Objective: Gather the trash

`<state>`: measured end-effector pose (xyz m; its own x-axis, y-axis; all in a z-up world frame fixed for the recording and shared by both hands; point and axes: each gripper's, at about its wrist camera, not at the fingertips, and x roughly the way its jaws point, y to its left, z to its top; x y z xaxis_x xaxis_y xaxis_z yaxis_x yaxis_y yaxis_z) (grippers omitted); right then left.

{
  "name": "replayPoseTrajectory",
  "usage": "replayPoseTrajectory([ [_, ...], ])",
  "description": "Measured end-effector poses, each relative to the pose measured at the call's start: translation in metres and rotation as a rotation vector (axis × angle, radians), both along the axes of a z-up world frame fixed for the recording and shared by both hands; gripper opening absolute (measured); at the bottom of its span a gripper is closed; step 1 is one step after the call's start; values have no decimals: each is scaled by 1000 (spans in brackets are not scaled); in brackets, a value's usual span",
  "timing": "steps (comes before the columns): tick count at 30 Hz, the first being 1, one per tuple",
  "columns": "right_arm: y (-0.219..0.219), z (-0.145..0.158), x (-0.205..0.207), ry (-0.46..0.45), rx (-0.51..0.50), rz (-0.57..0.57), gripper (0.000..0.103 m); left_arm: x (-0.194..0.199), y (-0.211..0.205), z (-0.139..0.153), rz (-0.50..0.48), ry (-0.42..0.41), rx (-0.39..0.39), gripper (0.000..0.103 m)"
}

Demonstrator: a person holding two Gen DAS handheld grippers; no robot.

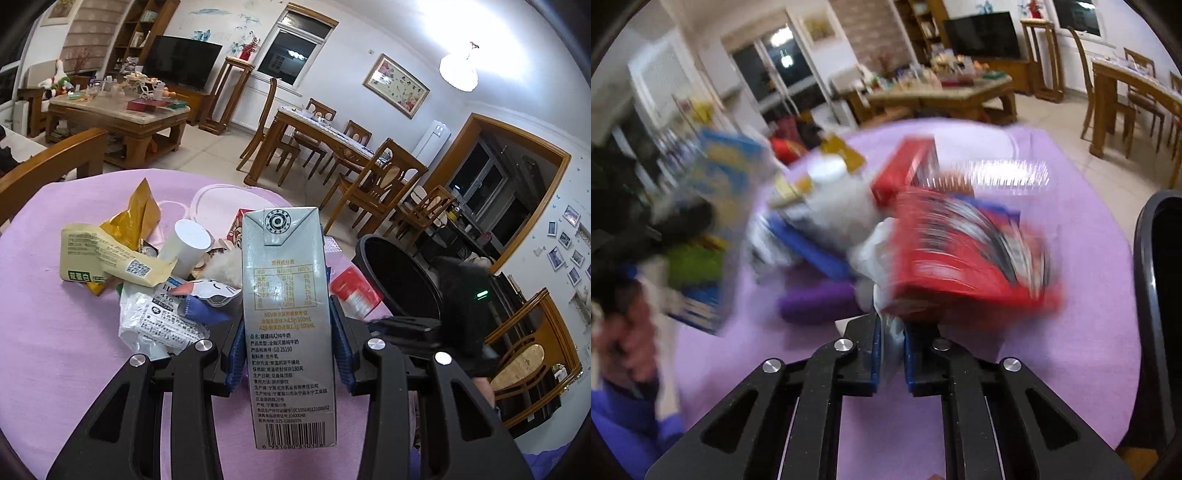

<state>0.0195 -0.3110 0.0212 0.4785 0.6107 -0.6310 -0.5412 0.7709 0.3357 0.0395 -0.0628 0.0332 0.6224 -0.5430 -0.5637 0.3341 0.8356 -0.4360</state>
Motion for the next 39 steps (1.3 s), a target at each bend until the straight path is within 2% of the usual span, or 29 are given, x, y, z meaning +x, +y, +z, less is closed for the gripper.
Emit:
replayPoseTrajectory([
  [4, -22, 30, -11, 8, 192, 93, 9, 2, -11, 4, -14, -17, 0, 40],
  [8, -48, 49, -18, -12, 305, 103, 10, 5, -22, 9, -26, -38, 1, 40],
  [11, -89, 67, -15, -57, 388, 22, 10, 8, -37, 17, -46, -54, 1, 40],
  [14, -136, 79, -28, -120, 419, -126, 10, 16, -67, 24, -96, -71, -3, 40],
  [16, -169, 82, -36, -147, 401, -236, 10, 22, -91, 29, -134, -84, -4, 40],
  [18, -201, 79, -40, -162, 341, -363, 10, 29, -116, 32, -175, -94, -15, 40],
  [20, -229, 72, -39, -152, 285, -474, 10, 39, -152, 32, -229, -91, -26, 40],
  [24, -268, 45, -33, -109, 189, -618, 10, 53, -219, 25, -340, -74, -29, 40],
  [28, -290, 15, -26, -66, 147, -664, 10, 72, -282, -1, -419, -29, 19, 40],
  [34, -294, -16, -10, -57, 101, -689, 10, 93, -314, -43, -416, 30, 92, 40],
  [36, -293, -19, -6, -59, 90, -688, 15, 96, -319, -49, -410, 41, 111, 41],
  [37, -291, -23, -5, -62, 82, -692, 26, 98, -319, -54, -410, 51, 126, 42],
  [38, -291, -23, -5, -69, 75, -698, 45, 99, -318, -54, -411, 54, 133, 42],
  [39, -290, -23, -3, -74, 72, -703, 55, 98, -318, -55, -408, 55, 146, 43],
])
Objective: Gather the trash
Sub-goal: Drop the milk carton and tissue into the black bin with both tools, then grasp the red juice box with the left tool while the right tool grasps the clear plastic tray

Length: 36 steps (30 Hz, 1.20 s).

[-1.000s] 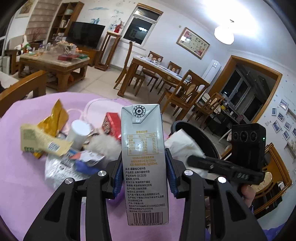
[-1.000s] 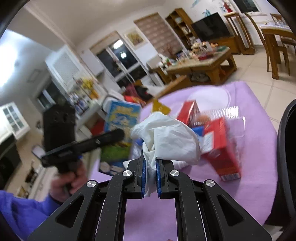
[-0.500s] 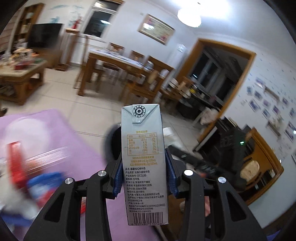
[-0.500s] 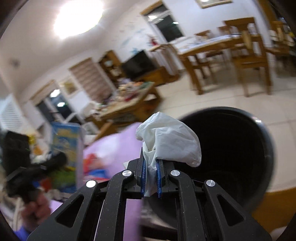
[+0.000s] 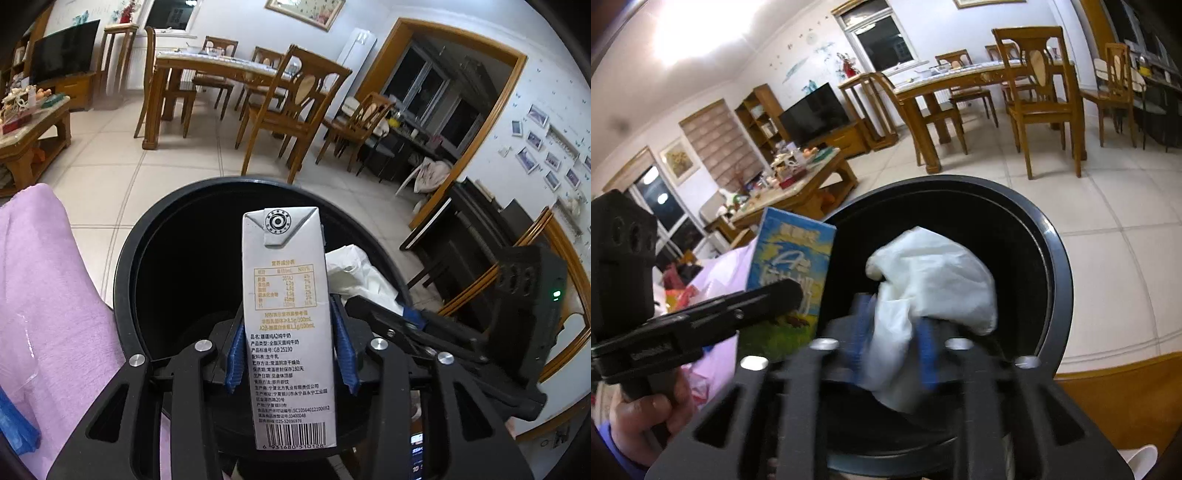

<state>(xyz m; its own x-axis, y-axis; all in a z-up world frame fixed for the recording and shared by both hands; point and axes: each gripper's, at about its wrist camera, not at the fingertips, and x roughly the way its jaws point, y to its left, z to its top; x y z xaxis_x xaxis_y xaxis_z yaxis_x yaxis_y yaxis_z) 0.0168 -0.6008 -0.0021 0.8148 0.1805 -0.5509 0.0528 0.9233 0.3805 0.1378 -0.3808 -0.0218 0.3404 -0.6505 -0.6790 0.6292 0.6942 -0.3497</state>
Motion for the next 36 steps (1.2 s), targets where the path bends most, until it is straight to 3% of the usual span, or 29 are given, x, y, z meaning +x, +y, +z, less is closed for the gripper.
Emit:
replayPoseTrajectory([
  [1, 2, 3, 3, -5, -6, -4, 68, -1, 3, 2, 6, -7, 10, 52],
  [2, 3, 4, 2, -12, -18, -7, 70, -2, 7, 4, 14, -12, 12, 60],
  [3, 6, 5, 0, -14, -30, -8, 70, -4, 12, 7, 27, -23, 8, 78],
  [4, 10, 10, -2, -17, -43, -9, 70, -4, 16, 11, 39, -37, 3, 82],
  [12, 47, 32, -12, -28, -96, 29, 70, -37, 86, 58, 66, -119, -85, 82],
  [16, 88, 50, -16, -43, -96, 113, 82, -45, 140, 71, 142, -138, -104, 82],
  [19, 127, 59, -17, -49, -78, 201, 94, -39, 189, 74, 250, -160, -61, 82],
  [23, 184, 66, -13, -27, -76, 338, 97, -16, 246, 64, 362, -87, -39, 81],
  [25, 215, 65, -12, -14, -101, 403, 98, -1, 259, 59, 386, -55, -15, 67],
  [27, 237, 62, -11, 0, -129, 439, 98, 15, 263, 52, 396, -16, -10, 66],
  [31, 265, 59, -11, 13, -188, 462, 98, 42, 262, 35, 399, 47, 24, 66],
  [36, 261, 61, 4, 19, -182, 433, 98, 56, 263, 19, 398, 72, 39, 66],
])
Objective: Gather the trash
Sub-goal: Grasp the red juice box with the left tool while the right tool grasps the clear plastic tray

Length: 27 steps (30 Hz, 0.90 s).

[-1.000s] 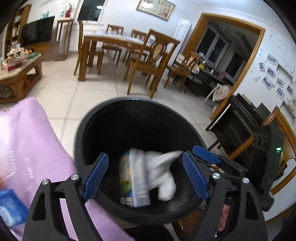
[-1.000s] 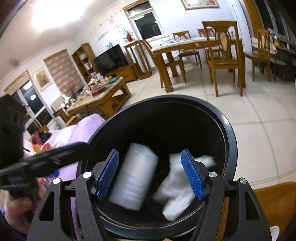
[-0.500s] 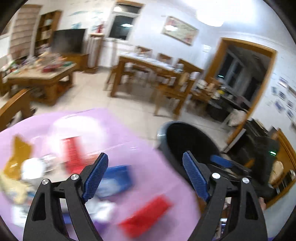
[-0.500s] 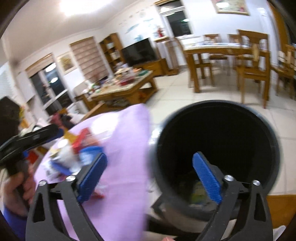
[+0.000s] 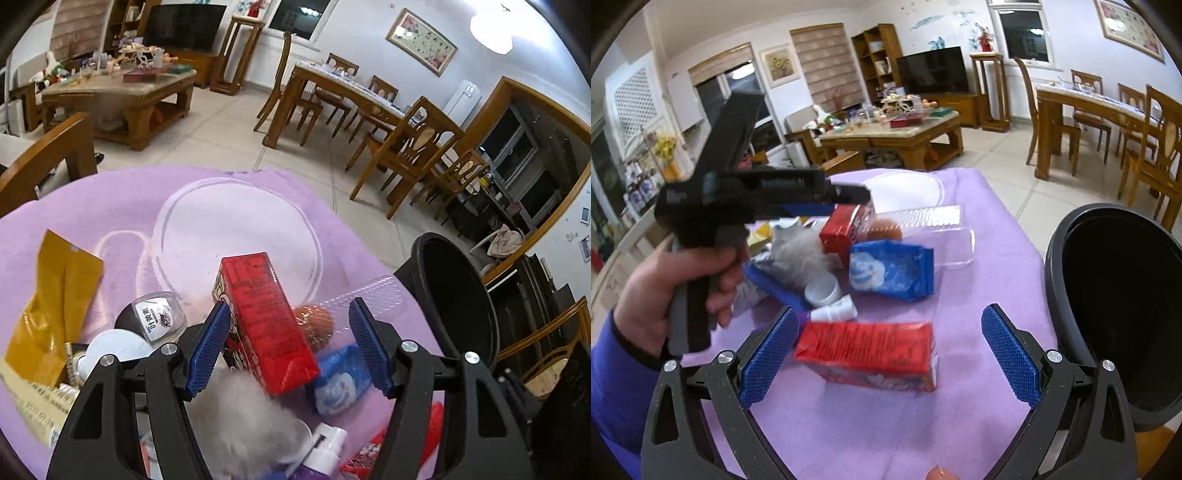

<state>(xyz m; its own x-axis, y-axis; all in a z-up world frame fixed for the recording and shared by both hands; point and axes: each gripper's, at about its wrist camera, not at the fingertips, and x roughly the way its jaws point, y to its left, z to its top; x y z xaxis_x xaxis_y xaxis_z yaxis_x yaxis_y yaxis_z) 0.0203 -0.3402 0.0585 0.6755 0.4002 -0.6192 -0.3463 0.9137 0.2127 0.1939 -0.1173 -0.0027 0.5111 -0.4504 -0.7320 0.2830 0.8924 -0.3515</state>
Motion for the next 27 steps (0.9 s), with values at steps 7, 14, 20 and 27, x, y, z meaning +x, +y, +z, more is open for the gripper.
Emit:
replayPoseTrajectory([
  [7, -20, 4, 78, 86, 72, -36, 98, 7, -8, -10, -15, -11, 133, 42],
  [14, -19, -30, 144, 326, 225, -45, 98, 6, -4, -12, -62, 2, 147, 44],
  [20, -4, -29, 153, 318, 197, -16, 91, -2, -2, -12, -73, -24, 164, 44],
  [27, -6, -26, 127, 339, 109, 38, 59, -8, 6, -10, -85, -44, 164, 43],
])
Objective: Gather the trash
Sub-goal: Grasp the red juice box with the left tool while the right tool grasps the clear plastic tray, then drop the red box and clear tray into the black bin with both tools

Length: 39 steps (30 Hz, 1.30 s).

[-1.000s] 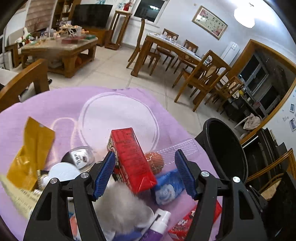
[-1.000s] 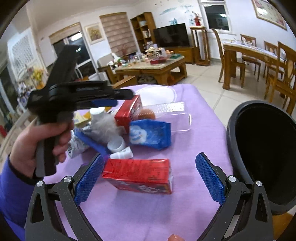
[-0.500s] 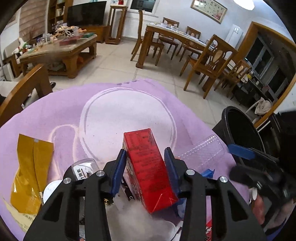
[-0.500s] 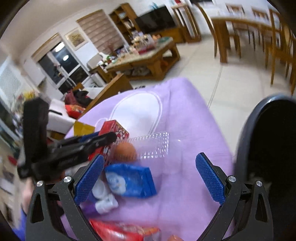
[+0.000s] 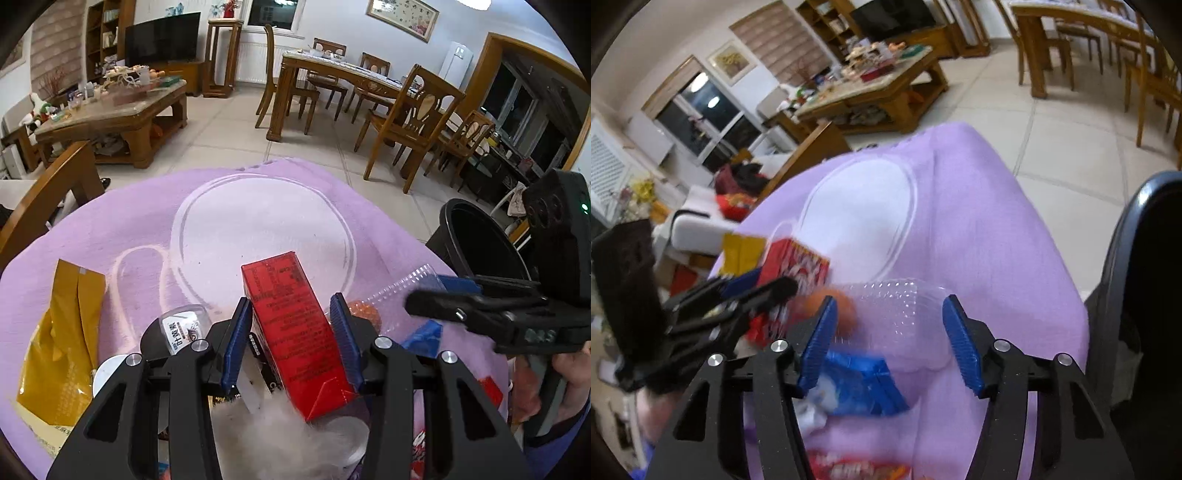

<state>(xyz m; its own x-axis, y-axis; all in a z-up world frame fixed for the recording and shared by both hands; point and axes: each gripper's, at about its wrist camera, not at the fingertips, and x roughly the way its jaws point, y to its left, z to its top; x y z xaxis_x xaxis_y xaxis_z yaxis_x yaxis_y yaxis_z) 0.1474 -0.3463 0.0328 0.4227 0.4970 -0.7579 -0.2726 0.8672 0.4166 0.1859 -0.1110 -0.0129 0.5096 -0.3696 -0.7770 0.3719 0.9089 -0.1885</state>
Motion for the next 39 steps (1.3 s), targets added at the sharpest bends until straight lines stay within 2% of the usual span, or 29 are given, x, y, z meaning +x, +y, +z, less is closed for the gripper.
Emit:
replayPoseTrajectory([
  [2, 4, 5, -9, -14, -57, 61, 60, -1, 2, 1, -13, 12, -2, 42],
  [4, 6, 17, -18, -86, -134, 97, 62, -2, 5, 3, -20, 17, -17, 40],
  [5, 5, 26, -21, -143, -166, 109, 65, -4, 7, 3, -24, 17, -31, 40],
  [6, 6, 31, -22, -174, -176, 118, 76, -5, 8, 4, -27, 14, -40, 39],
  [8, 10, 39, -23, -219, -208, 160, 80, -8, 10, 5, -29, -1, -59, 37],
  [12, 44, 33, -25, -279, -362, 318, 80, -13, 16, 8, -10, -27, -117, 34],
  [15, 69, 20, -27, -292, -438, 409, 80, -11, 17, 6, -10, -18, -113, 34],
  [18, 79, 10, -19, -259, -479, 402, 60, -10, 15, 6, -15, -11, -111, 34],
  [19, 78, 11, -17, -245, -464, 403, 58, -10, 14, 6, -18, -8, -106, 34],
  [21, 76, 14, -18, -235, -426, 411, 49, -10, 14, 6, -22, -8, -100, 34],
  [23, 73, 19, -24, -259, -406, 399, 40, -10, 13, 5, -30, -12, -107, 34],
  [28, 65, 39, -41, -327, -314, 335, 38, -12, 18, 7, -15, -38, -152, 32],
  [32, 51, 57, -56, -394, -238, 257, 38, -18, 27, 21, 0, -94, -205, 32],
  [39, -7, 83, -64, -411, 13, 110, 38, -37, 31, 50, -7, -164, -287, 31],
])
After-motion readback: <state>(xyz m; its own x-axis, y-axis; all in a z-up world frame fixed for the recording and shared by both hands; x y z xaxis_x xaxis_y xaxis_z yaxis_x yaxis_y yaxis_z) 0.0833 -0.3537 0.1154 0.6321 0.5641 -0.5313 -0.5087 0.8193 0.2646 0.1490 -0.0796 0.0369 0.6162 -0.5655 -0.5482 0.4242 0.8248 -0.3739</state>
